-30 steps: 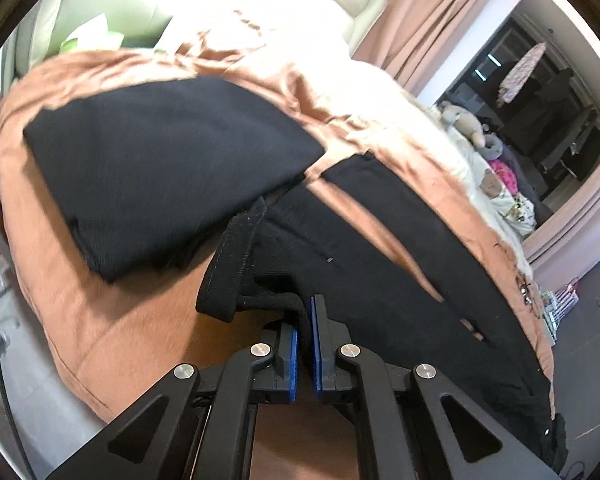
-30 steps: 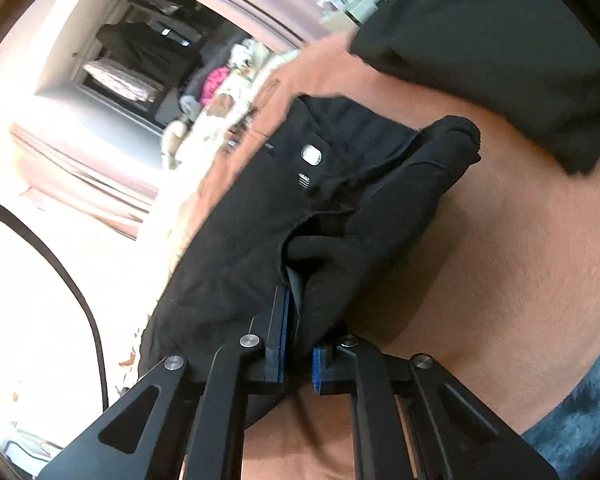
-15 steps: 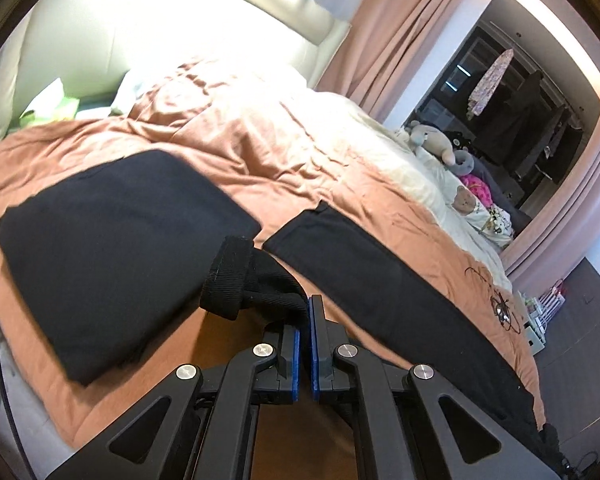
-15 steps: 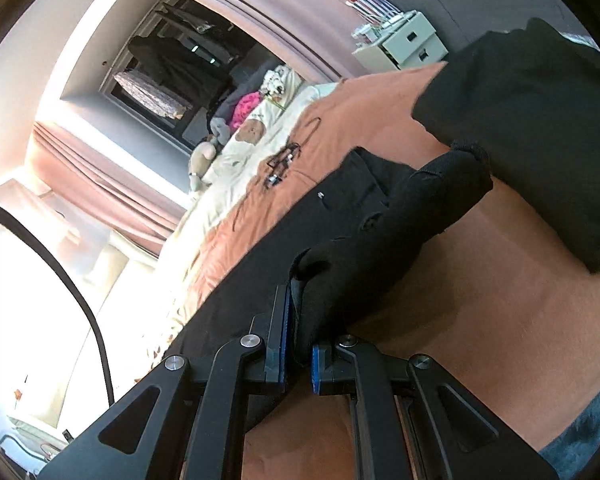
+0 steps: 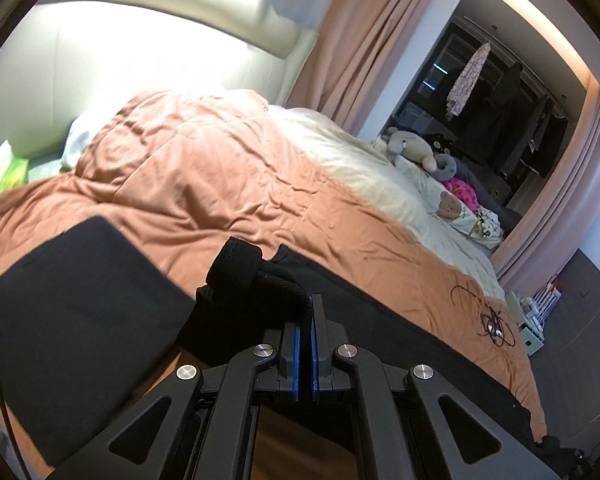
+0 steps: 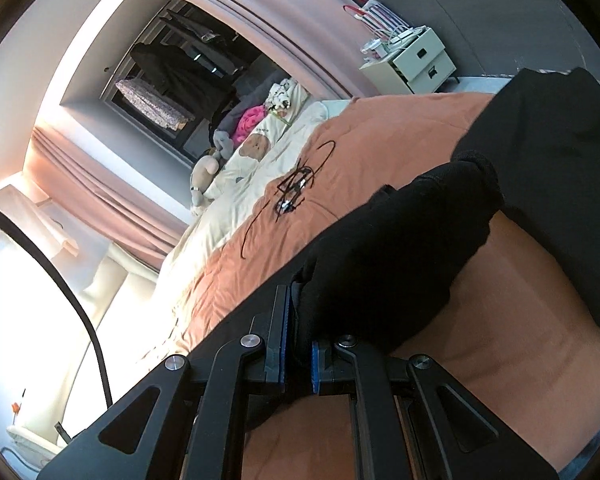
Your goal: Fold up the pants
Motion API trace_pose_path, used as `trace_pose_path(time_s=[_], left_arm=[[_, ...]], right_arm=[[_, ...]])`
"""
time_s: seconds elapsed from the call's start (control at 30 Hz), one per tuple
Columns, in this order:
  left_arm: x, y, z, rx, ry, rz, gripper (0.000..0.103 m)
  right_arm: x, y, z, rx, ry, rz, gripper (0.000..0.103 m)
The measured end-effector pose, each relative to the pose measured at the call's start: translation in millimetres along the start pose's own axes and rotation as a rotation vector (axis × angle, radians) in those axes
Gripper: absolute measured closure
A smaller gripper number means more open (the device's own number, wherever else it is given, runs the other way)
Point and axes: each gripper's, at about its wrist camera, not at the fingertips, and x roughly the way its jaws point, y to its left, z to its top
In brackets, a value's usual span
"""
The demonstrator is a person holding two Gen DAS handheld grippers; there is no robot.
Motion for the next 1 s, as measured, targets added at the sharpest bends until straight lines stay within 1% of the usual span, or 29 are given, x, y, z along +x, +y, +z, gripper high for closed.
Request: trace_pose_path(time_s=[0.2,0.27,0.37,0.5,0.63,1.0], left_arm=[[25,-15,24,0.020,-0.008,0.002,0.099],[37,-20,30,0.025,0.000,0.010,0.099],[58,-24,36,0.030,0.013,0.026,0.099],[92,-29,40,0.032,0.032,0.049,0.099],[125,-30,42,0.028,0.055,0.071,0.099],[233,-40,41,0.073,0.148,0.141,0.099]], right_arm=[[21,10,11,-0.009,-0.015,-0.001,0.098],[34,16,15,-0.027,-0.020,-0.012,0.098],[51,19,22,-0.020,-0.014,-0.021,0.098],[76,27,30,-0.032,-0.012,-0.037,0.098],[104,35,39,-0.071,-0.006,-0.055,0.098],[186,37,60,-0.064,0.051,-0.136,0.098]])
